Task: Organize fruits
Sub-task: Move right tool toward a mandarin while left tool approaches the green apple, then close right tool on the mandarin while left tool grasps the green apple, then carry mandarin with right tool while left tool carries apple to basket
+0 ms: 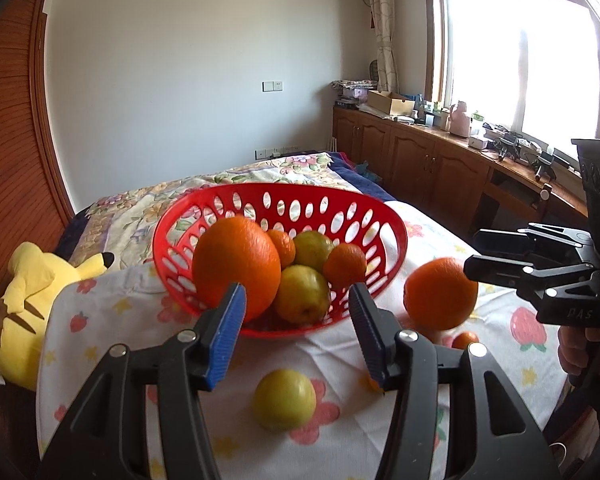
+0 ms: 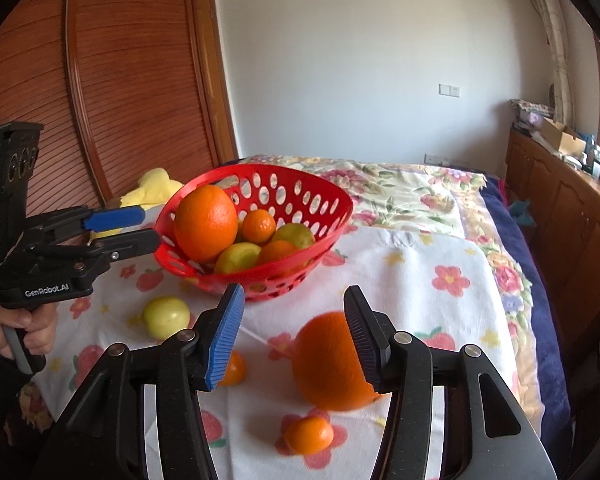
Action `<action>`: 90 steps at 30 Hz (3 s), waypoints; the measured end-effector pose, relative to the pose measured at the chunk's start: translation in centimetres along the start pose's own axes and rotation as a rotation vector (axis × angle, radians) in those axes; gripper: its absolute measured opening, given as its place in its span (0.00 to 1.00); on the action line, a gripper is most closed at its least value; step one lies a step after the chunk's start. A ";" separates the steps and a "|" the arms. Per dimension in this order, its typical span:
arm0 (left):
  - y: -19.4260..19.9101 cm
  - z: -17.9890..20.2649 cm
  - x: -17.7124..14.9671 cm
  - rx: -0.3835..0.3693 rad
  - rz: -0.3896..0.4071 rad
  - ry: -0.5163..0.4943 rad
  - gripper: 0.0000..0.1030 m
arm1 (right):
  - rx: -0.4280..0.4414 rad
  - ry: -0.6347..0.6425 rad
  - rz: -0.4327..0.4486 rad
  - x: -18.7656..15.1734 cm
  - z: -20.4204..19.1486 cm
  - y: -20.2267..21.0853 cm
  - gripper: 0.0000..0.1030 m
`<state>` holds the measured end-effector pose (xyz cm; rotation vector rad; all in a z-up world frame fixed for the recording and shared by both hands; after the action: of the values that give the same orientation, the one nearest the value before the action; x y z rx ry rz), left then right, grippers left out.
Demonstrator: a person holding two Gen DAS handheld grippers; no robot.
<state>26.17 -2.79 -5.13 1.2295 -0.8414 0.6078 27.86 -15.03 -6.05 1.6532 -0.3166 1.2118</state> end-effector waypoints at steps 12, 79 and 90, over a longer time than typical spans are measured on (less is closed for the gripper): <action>0.4 -0.9 -4.1 0.033 -0.036 0.034 0.56 | -0.032 -0.024 -0.024 -3.5 -0.8 1.6 0.52; -5.5 -2.3 -9.1 0.057 -0.226 0.066 0.50 | -0.031 0.026 -0.189 -10.4 -3.2 -2.5 0.31; -2.7 -1.5 -8.7 0.016 -0.168 0.079 0.48 | -0.021 0.018 -0.183 -10.5 -3.1 -2.4 0.32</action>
<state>23.71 -1.68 -13.93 1.2679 -0.6606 0.5240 22.94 -14.92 -16.15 1.6151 -0.1623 1.0813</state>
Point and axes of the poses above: each gripper's, at about its wrist camera, not at the fingertips, and y roughly against the way its jaws point, z to its right, x to its top, the point moved 8 cm from there along -y, roughly the way its jaws point, and after that the axes turned 6 degrees about y, right-handed, at the moved point
